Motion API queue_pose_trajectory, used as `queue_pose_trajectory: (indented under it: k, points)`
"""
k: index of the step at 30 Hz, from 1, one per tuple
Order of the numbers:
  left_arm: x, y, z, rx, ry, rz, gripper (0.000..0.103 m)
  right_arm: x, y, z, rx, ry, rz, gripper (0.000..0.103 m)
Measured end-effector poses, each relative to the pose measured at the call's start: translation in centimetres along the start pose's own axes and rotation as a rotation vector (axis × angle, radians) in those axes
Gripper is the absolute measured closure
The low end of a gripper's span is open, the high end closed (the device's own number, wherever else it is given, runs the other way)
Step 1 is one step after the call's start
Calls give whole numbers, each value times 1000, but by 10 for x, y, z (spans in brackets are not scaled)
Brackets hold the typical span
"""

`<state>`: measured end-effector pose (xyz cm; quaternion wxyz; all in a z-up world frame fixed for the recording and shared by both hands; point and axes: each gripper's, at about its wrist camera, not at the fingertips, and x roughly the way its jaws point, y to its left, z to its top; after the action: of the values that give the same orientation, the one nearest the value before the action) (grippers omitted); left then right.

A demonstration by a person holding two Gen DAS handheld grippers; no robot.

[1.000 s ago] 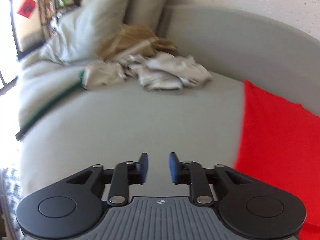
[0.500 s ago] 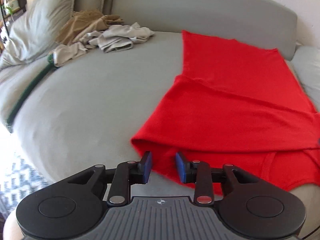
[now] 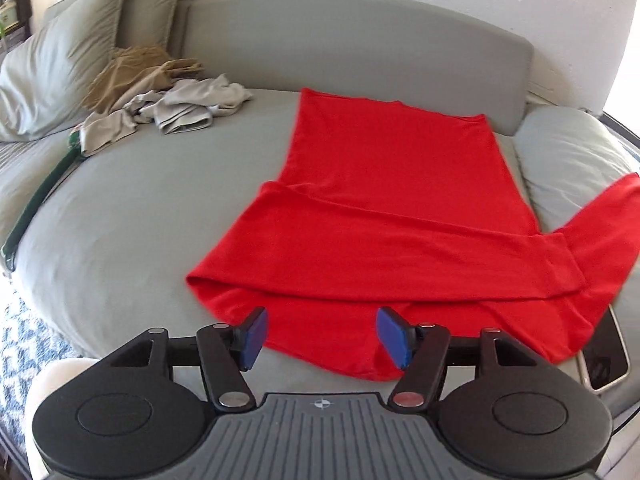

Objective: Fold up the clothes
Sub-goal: 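Grasp the red sleeve draped over the pillow with the right gripper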

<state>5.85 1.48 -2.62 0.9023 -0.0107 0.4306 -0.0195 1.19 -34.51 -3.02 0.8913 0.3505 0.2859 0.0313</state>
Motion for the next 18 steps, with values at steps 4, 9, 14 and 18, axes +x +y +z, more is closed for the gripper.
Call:
queue_pose_trajectory:
  k: [4,9,14,18]
  points:
    - [3,-32,5,66,12,-47,40,-31,-40,45,129,-181,-60,8]
    - [10,-60,5,100,57,-85,40,-27,-119,99,356,-264,-69,46]
    - [20,-78,7,94,101,-92,40,2,-186,120,494,-228,-85,53]
    - [29,-95,10,119,120,-90,40,28,-211,135,540,-194,-20,69]
